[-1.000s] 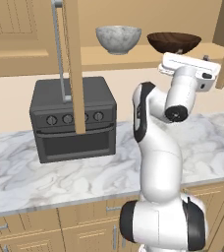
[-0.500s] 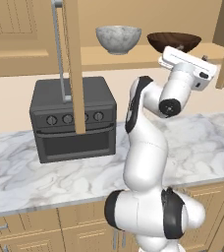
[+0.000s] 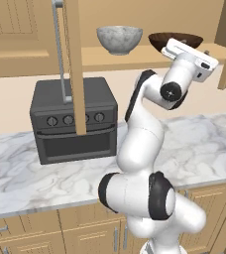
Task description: Move the bowls from the cabinet to the plates on the dining table.
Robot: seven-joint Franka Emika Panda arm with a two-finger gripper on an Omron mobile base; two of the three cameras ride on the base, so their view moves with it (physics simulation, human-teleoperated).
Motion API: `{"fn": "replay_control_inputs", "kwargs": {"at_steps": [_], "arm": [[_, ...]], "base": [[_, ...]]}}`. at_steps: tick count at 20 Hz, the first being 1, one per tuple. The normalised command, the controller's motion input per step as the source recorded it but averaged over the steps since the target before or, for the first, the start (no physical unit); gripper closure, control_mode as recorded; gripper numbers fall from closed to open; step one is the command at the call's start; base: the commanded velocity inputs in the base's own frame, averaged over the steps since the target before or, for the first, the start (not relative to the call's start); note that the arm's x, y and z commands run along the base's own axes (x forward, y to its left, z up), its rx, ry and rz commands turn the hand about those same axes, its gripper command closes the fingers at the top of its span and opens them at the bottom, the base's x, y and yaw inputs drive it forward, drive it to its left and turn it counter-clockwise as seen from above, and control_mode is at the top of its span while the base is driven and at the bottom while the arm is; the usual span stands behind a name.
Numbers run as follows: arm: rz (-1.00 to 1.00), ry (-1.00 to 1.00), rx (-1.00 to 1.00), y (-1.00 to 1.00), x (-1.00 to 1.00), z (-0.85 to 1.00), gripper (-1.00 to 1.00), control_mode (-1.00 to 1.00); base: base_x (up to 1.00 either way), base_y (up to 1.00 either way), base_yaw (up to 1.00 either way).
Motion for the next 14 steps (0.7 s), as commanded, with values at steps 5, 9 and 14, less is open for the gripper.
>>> {"fn": "replay_control_inputs", "kwargs": {"at_steps": [5,9,14], "arm": [[0.0,0.04,0.05,-0.19,0.19,0.02,-1.0,-1.0],[0.0,0.04,0.06,-0.24,0.16,0.02,-1.0,-1.0],[0.0,0.04,0.06,-0.28,0.19,0.01,-1.0,-1.0]], "base": [[0.0,0.0,0.0],[0.0,0.0,0.0],[0.0,0.0,0.0]]}}
